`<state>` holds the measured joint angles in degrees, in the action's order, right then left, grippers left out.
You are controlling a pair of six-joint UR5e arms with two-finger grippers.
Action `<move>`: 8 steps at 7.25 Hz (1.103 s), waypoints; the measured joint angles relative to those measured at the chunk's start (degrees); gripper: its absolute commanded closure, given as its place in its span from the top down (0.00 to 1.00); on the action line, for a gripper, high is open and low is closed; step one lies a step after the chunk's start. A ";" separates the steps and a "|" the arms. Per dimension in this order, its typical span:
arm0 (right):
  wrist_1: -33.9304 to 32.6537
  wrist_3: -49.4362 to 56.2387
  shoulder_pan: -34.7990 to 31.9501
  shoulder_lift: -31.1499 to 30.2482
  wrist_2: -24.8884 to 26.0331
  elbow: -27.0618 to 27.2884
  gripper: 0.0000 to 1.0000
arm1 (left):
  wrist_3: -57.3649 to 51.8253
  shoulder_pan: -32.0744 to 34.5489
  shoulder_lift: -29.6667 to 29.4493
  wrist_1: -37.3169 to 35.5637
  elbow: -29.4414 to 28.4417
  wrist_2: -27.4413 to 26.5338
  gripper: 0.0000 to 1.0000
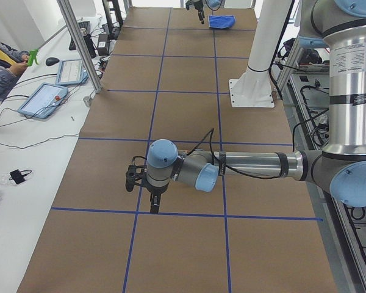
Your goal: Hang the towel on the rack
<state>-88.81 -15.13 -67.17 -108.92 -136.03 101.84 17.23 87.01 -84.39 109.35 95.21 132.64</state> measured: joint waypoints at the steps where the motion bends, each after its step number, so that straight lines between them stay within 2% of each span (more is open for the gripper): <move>1: -0.02 -0.13 1.82 -0.15 -0.02 -1.02 0.96 | -0.01 0.00 -0.07 0.00 0.41 -0.11 0.98; 5: 0.10 0.22 4.67 -1.17 0.75 -3.63 0.88 | -0.09 0.00 -0.08 0.15 3.31 -2.53 0.98; 8: 0.07 0.03 6.81 -0.97 2.58 -4.22 0.67 | -0.01 0.00 0.07 0.24 4.46 -4.37 0.98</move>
<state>-88.74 -15.10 -60.36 -109.89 -133.45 97.62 17.22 87.01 -84.32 109.59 99.67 128.28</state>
